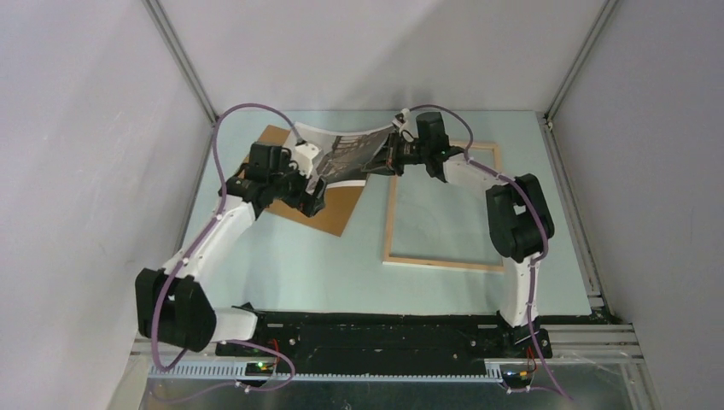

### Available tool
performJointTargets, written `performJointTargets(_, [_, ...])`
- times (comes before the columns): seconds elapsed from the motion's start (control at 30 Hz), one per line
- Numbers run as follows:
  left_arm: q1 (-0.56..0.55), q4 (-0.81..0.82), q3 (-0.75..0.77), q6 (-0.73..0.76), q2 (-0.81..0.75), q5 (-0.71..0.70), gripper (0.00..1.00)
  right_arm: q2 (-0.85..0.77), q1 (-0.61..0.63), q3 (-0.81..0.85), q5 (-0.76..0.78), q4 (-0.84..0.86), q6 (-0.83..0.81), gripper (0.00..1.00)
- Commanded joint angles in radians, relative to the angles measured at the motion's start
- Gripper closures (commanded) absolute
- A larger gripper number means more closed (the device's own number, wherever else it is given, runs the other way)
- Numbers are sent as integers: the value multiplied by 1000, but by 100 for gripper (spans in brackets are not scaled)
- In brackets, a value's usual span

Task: Put the photo into the frame
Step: Pick up the photo at the center of the board, then turn over the photo from the photo frame.

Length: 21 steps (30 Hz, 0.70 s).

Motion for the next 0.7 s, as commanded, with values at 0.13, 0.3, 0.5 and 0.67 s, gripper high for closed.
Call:
performJointTargets(0.13, [-152,223,-45,283,-74,-237,0,-175,-33,-51,-20,57,89,100])
performJointTargets(0.3, [-189,339,-103,407,-63,-229,0,-249,-57,-92,-27,75,120,100])
performJointTargets(0.5, [-215,512,-122,446,1,-174,3,-308,-94,-131,-37,102,162,100])
performJointTargets(0.67, [-231,562,-81,454,96,-161,13,-333,-117,-147,-42,113,177,100])
